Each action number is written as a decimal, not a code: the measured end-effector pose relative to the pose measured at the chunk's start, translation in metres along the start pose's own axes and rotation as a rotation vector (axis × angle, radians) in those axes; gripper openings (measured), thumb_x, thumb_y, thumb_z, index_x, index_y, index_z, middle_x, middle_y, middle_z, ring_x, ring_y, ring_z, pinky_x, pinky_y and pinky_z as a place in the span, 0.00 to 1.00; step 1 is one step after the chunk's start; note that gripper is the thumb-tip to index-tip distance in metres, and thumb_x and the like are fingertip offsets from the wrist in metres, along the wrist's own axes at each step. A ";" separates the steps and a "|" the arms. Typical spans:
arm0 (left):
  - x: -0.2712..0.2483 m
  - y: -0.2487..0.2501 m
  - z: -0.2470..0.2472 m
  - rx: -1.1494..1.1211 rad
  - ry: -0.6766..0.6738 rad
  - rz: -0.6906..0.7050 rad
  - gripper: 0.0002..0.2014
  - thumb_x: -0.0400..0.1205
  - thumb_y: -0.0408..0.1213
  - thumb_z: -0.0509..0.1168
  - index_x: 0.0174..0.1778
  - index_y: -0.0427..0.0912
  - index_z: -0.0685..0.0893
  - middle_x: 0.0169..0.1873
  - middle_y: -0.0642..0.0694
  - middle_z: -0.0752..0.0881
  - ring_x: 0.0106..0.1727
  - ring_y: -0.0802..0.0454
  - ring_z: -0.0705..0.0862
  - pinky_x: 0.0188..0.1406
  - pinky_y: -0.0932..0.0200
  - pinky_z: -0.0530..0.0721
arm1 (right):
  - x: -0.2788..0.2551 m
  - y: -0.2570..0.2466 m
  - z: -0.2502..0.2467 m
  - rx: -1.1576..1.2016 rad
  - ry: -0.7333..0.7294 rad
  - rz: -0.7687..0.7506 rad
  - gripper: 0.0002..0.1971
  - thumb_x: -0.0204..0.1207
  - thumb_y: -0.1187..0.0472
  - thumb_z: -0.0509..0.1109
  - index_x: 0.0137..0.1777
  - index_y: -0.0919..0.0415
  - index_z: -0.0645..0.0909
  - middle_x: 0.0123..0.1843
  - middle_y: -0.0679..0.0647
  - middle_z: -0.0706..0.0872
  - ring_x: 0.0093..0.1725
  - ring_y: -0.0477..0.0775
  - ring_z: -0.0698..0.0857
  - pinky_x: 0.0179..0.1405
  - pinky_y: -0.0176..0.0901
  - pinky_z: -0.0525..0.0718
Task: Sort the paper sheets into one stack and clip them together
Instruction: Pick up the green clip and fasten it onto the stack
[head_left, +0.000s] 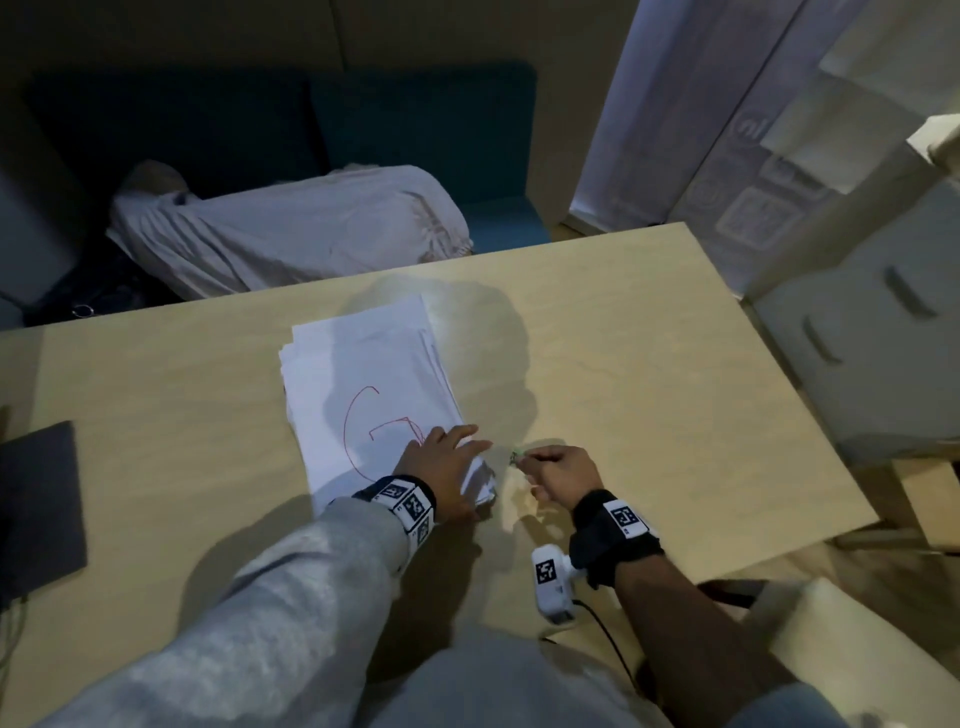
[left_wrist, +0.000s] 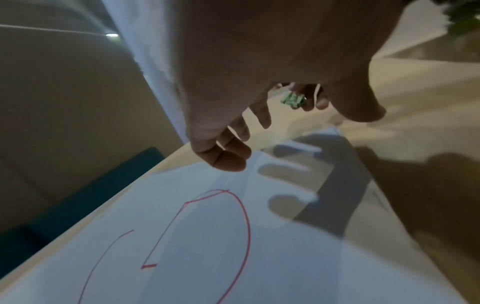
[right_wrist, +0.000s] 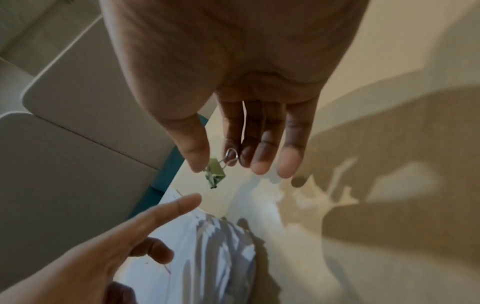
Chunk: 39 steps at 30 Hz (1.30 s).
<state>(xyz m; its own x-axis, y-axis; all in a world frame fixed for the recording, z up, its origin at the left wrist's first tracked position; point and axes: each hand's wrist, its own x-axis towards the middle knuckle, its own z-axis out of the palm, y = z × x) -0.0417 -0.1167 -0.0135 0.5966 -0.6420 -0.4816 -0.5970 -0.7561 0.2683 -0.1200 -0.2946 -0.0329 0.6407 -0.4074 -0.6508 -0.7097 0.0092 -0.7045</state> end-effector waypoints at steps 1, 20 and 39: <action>0.001 0.000 0.004 0.039 -0.007 0.012 0.34 0.80 0.57 0.62 0.81 0.59 0.58 0.84 0.52 0.54 0.80 0.43 0.60 0.74 0.38 0.68 | -0.001 0.003 0.000 -0.038 -0.003 0.008 0.07 0.70 0.57 0.79 0.41 0.60 0.88 0.31 0.55 0.86 0.27 0.55 0.79 0.28 0.41 0.78; 0.025 -0.001 0.019 0.083 -0.144 0.102 0.39 0.70 0.44 0.78 0.76 0.52 0.67 0.75 0.50 0.64 0.72 0.44 0.68 0.62 0.46 0.82 | 0.003 0.026 0.021 -0.211 -0.047 0.150 0.05 0.64 0.59 0.80 0.34 0.57 0.87 0.34 0.53 0.88 0.34 0.54 0.82 0.38 0.43 0.81; 0.032 0.009 0.011 0.536 -0.027 0.237 0.27 0.79 0.30 0.65 0.74 0.37 0.67 0.73 0.38 0.69 0.77 0.36 0.64 0.80 0.37 0.56 | 0.000 0.025 0.023 -0.360 -0.002 0.095 0.10 0.72 0.54 0.76 0.50 0.56 0.90 0.52 0.53 0.91 0.54 0.53 0.87 0.55 0.41 0.82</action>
<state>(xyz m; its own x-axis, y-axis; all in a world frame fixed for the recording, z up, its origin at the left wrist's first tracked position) -0.0340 -0.1430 -0.0360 0.4036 -0.7771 -0.4830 -0.9048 -0.4172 -0.0848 -0.1306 -0.2733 -0.0568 0.5671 -0.4181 -0.7096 -0.8236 -0.2751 -0.4961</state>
